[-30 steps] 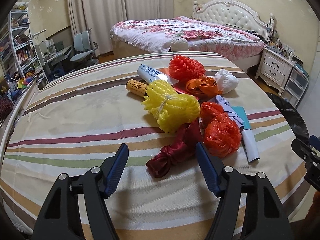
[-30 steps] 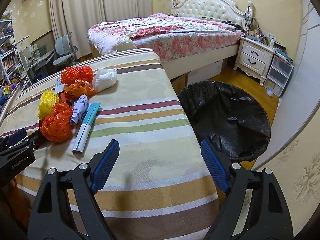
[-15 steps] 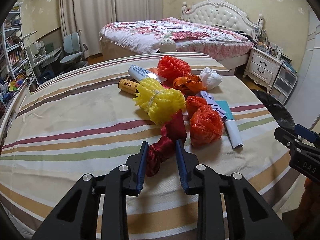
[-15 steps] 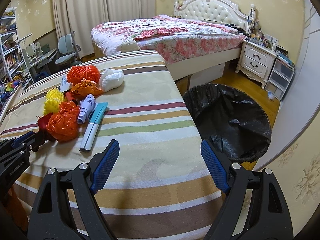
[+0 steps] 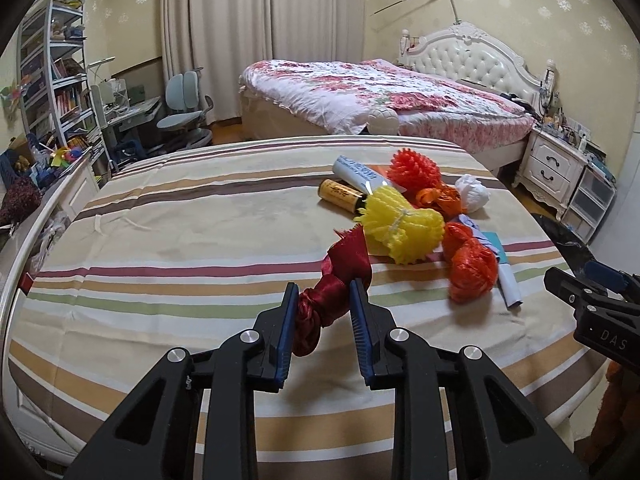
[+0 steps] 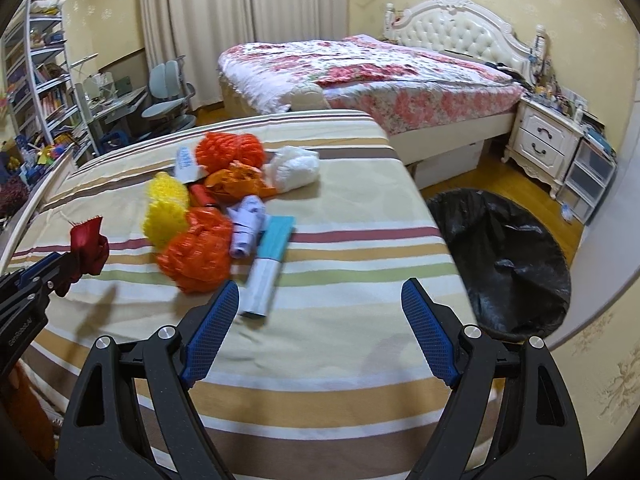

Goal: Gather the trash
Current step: 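Lift the dark red bag with the left tool while the right tool grasps the orange mesh bag, then carry both held bags over the black trash bin with both tools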

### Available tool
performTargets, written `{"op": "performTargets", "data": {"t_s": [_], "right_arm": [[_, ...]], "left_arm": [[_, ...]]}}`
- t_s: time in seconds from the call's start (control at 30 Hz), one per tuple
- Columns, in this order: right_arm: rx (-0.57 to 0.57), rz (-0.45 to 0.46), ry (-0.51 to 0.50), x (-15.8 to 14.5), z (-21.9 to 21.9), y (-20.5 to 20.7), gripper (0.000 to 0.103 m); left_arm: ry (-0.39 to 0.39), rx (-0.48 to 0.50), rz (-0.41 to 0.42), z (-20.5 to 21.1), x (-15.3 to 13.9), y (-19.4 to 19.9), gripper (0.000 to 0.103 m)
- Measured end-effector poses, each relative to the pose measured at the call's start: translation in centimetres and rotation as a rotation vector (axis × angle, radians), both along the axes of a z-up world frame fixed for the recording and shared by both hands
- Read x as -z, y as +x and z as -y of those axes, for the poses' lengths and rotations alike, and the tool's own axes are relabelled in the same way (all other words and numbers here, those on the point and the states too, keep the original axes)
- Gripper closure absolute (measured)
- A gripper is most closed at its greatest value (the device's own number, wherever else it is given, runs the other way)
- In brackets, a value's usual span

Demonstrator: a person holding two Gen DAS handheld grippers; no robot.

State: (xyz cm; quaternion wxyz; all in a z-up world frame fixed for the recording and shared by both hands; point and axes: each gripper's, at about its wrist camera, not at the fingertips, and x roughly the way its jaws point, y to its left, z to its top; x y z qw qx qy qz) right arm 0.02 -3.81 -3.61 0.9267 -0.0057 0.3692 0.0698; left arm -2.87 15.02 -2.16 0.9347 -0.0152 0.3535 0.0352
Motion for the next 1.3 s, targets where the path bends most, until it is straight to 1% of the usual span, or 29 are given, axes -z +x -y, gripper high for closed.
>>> {"op": "performTargets", "data": {"t_s": [0.1,0.2,0.27,0.33,0.37,0.5,0.57,0.6,0.63,0.77,0.93,1.07,1.3], "right_arm": [[-0.049,0.009,-0.014,-0.4,-2.2,0.2,0.022],[-0.095,0.008,-0.022,-0.5,-4.1,0.4,0.028],[-0.12,-0.001,-0.03,-0.3,-5.3,0.7,0.029],[-0.146,-0.007,-0.045,-0.1,-6.5,1.1,0.036],[-0.157,-0.013,-0.053,0.1,-7.1,1.3,0.038],[-0.164,-0.037,-0.092,1.1,-8.4,1.8,0.04],[-0.165,-0.046,-0.123,1.7,-8.9,2.0,0.05],[-0.166,-0.053,-0.136,2.0,-9.1,2.1,0.058],[-0.165,-0.052,-0.148,2.2,-9.1,2.1,0.059],[-0.162,-0.03,-0.165,1.8,-9.3,1.6,0.062],[-0.165,0.022,-0.14,-0.3,-8.5,0.3,0.062],[-0.146,0.063,-0.1,-2.3,-6.8,-0.7,0.062],[-0.072,0.097,-0.065,-4.0,-2.5,-0.9,0.062]], "left_arm": [[-0.002,-0.038,0.004,-1.7,0.1,0.1,0.076],[0.007,-0.076,0.009,-3.3,0.3,0.2,0.076],[0.016,-0.1,0.012,-4.4,0.4,0.3,0.076],[0.019,-0.123,0.014,-5.4,0.6,0.2,0.076],[0.016,-0.132,0.013,-5.8,0.8,0.2,0.076],[-0.01,-0.155,0.002,-7.3,1.4,0.3,0.076],[-0.022,-0.157,-0.003,-7.4,1.6,0.4,0.076],[-0.026,-0.156,-0.005,-7.5,1.7,0.3,0.076],[-0.031,-0.154,-0.006,-7.6,1.8,0.2,0.076],[-0.044,-0.143,-0.003,-7.2,1.9,0.0,0.076],[-0.053,-0.124,0.015,-6.6,1.3,-0.4,0.076],[-0.049,-0.099,0.04,-5.4,0.4,-0.8,0.076],[-0.041,-0.027,0.079,-2.1,-1.2,-1.0,0.076]]}}
